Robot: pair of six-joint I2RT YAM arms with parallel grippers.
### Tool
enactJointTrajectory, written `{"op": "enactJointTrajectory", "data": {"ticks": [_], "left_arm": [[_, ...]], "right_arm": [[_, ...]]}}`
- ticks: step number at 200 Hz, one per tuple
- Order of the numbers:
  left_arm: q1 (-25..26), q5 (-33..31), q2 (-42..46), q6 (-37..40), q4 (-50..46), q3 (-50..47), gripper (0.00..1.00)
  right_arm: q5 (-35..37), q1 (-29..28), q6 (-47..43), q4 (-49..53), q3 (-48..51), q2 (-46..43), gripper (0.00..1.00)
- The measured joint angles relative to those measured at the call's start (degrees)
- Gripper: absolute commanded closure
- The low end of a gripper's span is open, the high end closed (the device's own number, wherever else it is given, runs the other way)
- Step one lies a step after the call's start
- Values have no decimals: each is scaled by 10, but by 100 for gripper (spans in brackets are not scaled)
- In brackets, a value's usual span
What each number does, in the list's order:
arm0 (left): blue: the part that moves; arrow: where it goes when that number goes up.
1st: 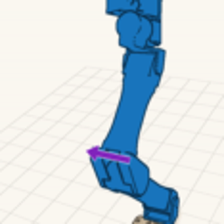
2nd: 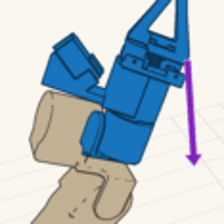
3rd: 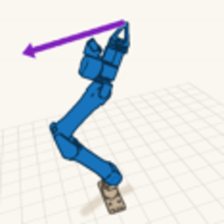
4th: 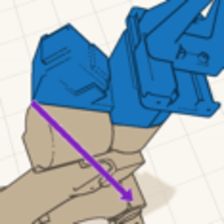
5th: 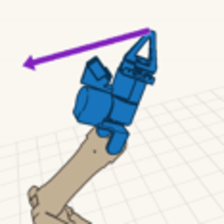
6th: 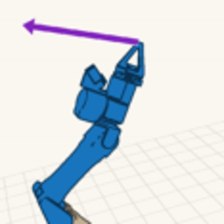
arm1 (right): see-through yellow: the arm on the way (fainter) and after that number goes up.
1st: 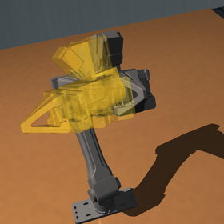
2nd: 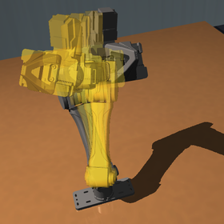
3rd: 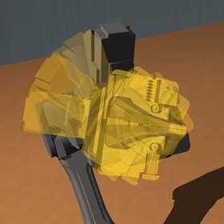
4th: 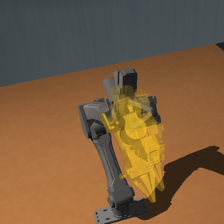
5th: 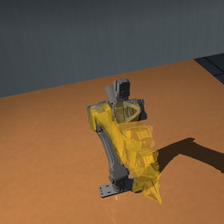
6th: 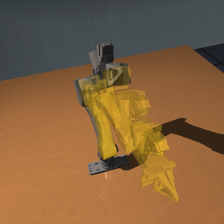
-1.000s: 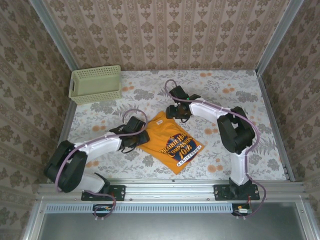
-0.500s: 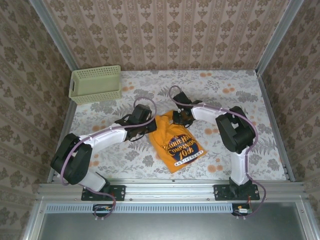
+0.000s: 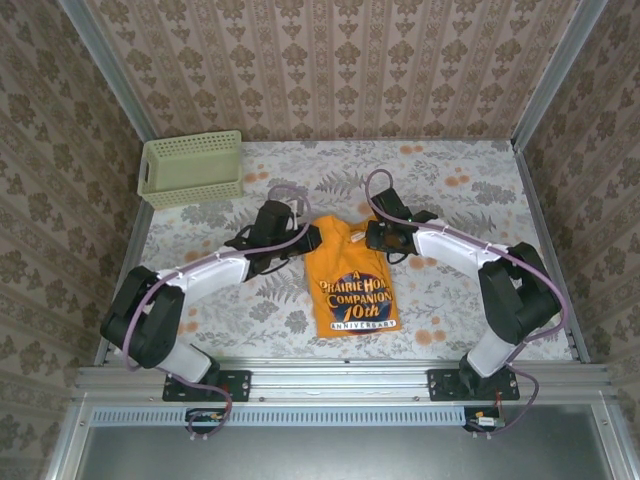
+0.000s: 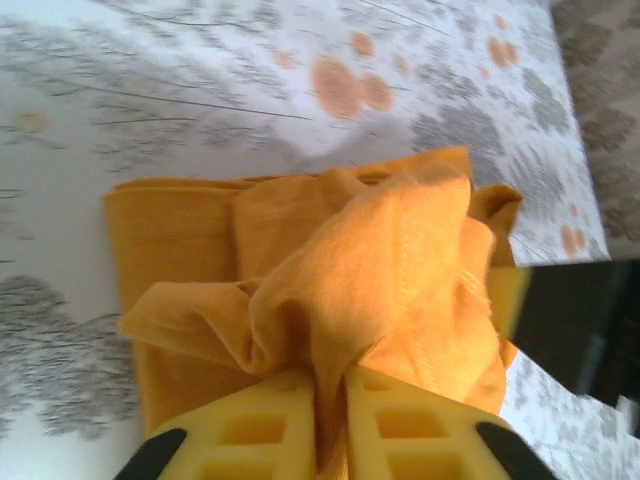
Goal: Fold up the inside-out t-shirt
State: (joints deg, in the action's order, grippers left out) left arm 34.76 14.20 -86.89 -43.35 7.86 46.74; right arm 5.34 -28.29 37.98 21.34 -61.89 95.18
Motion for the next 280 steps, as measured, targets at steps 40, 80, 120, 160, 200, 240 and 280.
{"op": "enactJointTrajectory", "data": {"ticks": [40,80,120,160,200,240,280], "left_arm": [[-42,7,-64,9,-25,0,39],[-32,10,-81,12,-71,33,33],[-2,2,-92,18,-90,82,49],[5,-2,-129,20,-111,110,56],[14,-20,-141,29,-143,128,80],[28,-33,-141,45,-161,156,100],[44,-43,-141,51,-172,186,100]], "right_arm": [[0,14,-3,1,2,25,53],[-2,41,-7,7,2,51,48],[-15,47,-19,7,-25,87,52],[-24,47,-26,10,-49,123,63],[-26,46,-34,11,-49,124,76],[-26,42,-35,11,-50,124,84],[-25,41,-35,12,-52,123,86]]}}
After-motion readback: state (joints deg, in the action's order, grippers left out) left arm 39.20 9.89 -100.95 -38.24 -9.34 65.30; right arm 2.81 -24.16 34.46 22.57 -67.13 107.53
